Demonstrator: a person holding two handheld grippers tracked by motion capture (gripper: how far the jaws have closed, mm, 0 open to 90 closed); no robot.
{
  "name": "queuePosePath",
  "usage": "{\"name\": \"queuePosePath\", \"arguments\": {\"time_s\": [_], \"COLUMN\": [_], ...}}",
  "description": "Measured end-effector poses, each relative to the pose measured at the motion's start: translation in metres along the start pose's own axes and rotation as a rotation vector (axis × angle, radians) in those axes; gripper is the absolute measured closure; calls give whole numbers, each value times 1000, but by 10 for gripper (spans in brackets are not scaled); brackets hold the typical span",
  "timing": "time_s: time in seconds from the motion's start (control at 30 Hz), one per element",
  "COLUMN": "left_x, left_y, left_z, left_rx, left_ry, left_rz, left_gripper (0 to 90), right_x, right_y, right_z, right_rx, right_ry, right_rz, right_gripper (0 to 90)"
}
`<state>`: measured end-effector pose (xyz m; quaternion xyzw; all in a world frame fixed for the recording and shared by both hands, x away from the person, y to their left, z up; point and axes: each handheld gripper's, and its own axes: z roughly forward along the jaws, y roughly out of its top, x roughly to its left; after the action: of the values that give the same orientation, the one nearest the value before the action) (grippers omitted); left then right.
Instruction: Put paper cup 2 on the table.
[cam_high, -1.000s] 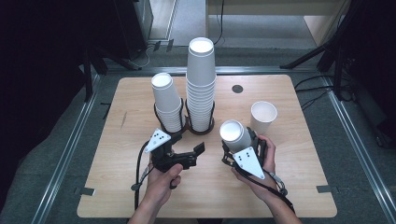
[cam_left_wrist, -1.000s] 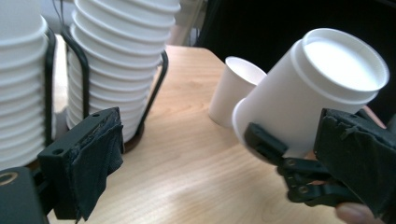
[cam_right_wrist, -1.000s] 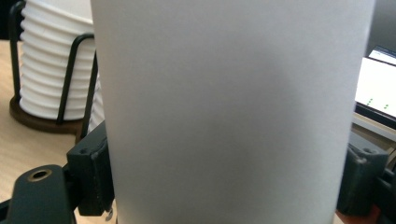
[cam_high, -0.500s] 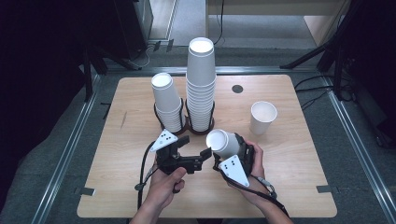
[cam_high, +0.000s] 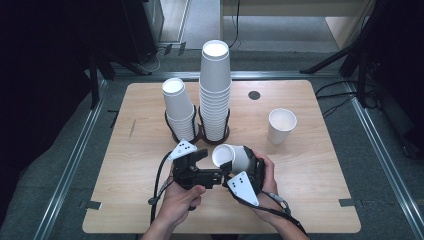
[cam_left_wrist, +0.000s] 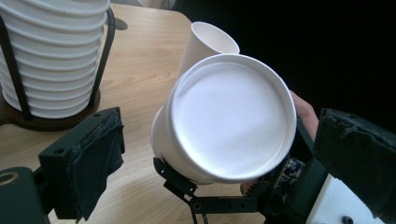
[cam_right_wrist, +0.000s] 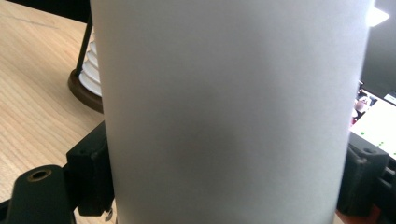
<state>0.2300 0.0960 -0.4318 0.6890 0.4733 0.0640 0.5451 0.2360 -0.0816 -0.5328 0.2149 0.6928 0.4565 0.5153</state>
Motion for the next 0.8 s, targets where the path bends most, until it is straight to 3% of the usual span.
{"name": "queuePosePath", "arguments": {"time_s": [0.23, 0.4, 0.5, 0.8], "left_x": [0, 1, 4, 9], "left_y": [-2, -2, -2, -3], "left_z": [6, 7, 7, 7], "left_rx": [39, 60, 76, 124], "left_ry": [19, 42, 26, 12], "left_rz": [3, -14, -45, -49], "left_gripper": [20, 69, 97, 203], "right_x": [8, 11, 12, 15], "right_y": [4, 7, 8, 4], "right_z": [-2, -4, -5, -3], "right_rx": [-27, -54, -64, -50], "right_ry": [15, 24, 24, 26], "right_rz": [-48, -68, -77, -118], "right_gripper": [142, 141, 140, 136]}}
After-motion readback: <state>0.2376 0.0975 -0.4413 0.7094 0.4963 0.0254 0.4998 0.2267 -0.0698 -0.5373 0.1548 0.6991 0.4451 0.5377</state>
